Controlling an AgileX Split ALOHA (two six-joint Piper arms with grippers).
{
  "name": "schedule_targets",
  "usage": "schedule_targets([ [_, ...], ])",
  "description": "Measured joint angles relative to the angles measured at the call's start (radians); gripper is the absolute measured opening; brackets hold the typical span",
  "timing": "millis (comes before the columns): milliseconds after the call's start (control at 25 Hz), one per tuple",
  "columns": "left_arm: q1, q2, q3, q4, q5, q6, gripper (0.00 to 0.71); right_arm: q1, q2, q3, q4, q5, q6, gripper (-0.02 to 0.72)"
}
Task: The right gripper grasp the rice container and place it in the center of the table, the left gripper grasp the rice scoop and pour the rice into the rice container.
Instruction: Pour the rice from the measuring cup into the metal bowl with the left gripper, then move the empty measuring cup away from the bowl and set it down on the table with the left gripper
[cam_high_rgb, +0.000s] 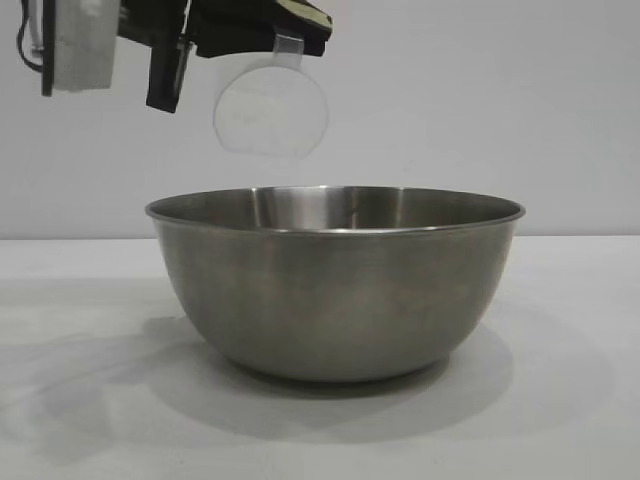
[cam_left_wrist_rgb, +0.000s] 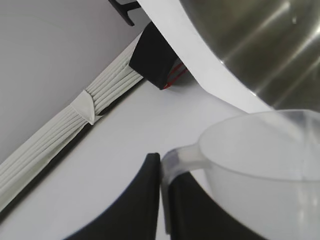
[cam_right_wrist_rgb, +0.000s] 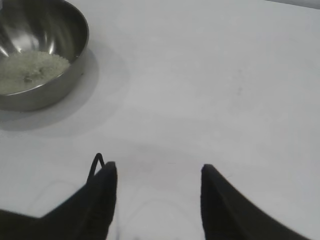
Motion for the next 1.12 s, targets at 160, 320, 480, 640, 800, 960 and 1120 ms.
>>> schedule_targets([
  [160, 0.000, 0.014, -0.002, -0.083, -0.010, -0.229, 0.000, 0.000, 0.000, 0.000, 0.000, 0.000, 0.002, 0.365],
  [320, 0.000, 0.032, -0.002, -0.211, -0.044, -0.646, 0.000, 0.000, 0.000, 0.000, 0.000, 0.000, 0.004, 0.365],
  [480, 0.000, 0.036, -0.002, -0.371, -0.075, -1.062, 0.000, 0.000, 0.000, 0.000, -0.002, 0.000, 0.016, 0.365],
  [640, 0.000, 0.038, 0.006, -0.551, -0.083, -1.371, 0.000, 0.000, 0.000, 0.000, -0.006, 0.000, 0.026, 0.365],
  [800, 0.000, 0.038, 0.093, -0.833, -0.092, -1.440, 0.000, 0.000, 0.000, 0.000, -0.007, 0.000, 0.027, 0.365],
  [960, 0.002, 0.038, 0.249, -1.168, -0.135, -1.440, 0.000, 0.000, 0.000, 0.000, -0.007, 0.000, 0.027, 0.365],
  [1120, 0.039, 0.038, 0.362, -1.295, -0.135, -1.445, 0.000, 0.000, 0.000, 0.000, -0.007, 0.000, 0.027, 0.365],
])
